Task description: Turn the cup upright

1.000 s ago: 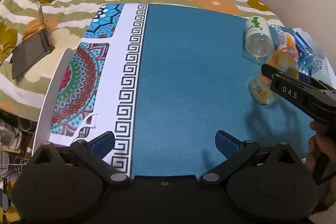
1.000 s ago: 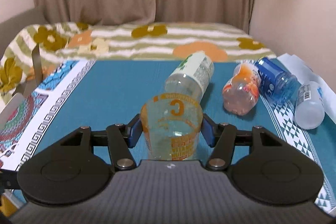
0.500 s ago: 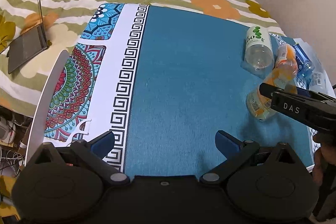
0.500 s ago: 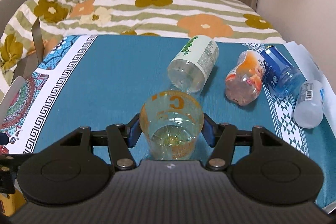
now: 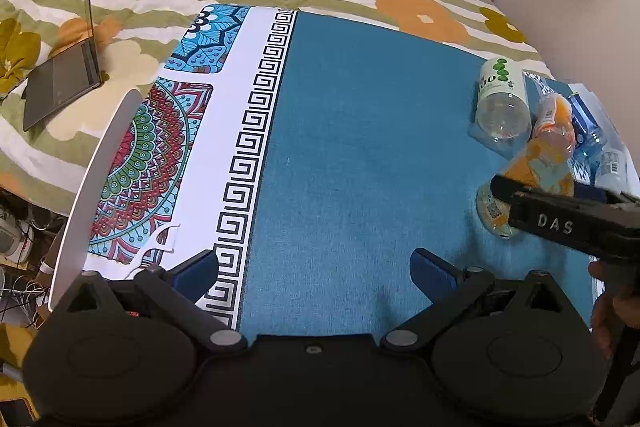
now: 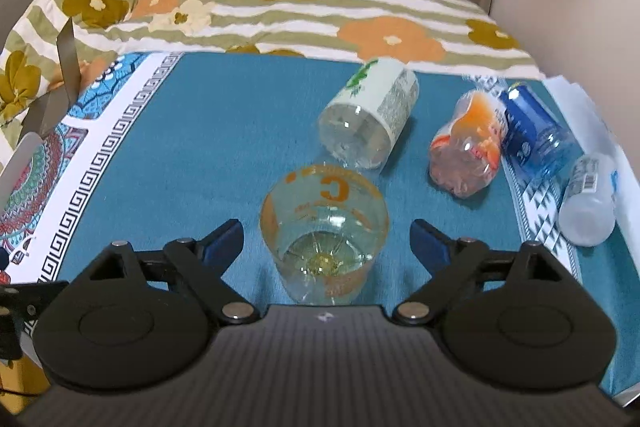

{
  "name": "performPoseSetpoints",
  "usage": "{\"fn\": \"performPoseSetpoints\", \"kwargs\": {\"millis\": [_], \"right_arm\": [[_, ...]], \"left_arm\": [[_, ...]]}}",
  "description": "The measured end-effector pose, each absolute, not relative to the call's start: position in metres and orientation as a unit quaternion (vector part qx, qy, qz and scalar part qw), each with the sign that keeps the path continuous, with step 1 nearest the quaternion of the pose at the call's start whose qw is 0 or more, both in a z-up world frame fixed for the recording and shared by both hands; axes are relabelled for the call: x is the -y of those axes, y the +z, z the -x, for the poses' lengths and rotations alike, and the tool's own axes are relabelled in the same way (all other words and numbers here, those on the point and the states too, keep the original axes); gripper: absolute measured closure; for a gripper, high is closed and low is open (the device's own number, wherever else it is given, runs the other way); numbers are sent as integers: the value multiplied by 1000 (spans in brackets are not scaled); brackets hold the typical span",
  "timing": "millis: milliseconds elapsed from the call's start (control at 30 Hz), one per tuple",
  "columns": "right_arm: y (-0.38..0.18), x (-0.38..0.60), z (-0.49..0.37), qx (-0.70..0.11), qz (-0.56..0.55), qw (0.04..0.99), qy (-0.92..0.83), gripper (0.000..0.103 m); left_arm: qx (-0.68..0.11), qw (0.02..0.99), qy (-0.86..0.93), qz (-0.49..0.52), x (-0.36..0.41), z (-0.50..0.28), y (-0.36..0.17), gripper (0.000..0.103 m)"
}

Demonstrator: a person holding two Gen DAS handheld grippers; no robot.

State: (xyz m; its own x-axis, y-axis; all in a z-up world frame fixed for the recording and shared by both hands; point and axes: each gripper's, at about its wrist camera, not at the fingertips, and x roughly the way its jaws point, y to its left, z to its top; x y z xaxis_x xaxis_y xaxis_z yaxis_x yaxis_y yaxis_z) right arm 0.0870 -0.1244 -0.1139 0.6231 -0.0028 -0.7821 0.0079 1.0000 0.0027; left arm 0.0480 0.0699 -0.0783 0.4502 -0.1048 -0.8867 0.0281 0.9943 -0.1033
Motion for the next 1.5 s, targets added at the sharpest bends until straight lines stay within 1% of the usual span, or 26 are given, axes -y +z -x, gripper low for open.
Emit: {"fn": "performPoseSetpoints", "kwargs": {"millis": [167, 500, 667, 933, 1500], "right_arm": [[-100, 134, -82, -443, -29, 896, 4, 0], [-28, 162, -43, -443, 0, 896, 15, 0], [-6, 186, -23, -448, 10, 894, 1, 0], [0, 217, 3, -453, -3, 891, -22, 0], [-5, 229, 14, -455, -21, 890, -25, 0]], "left_arm": [[-506, 861, -35, 28, -62, -43, -60, 0], [-471, 881, -49, -5, -32, -24, -8, 0], [-441, 896, -52, -10, -17, -14, 10, 0], [-409, 910, -50, -31, 4, 1, 16, 0], [-401, 914, -51, -45, 18, 17, 12, 0]]}}
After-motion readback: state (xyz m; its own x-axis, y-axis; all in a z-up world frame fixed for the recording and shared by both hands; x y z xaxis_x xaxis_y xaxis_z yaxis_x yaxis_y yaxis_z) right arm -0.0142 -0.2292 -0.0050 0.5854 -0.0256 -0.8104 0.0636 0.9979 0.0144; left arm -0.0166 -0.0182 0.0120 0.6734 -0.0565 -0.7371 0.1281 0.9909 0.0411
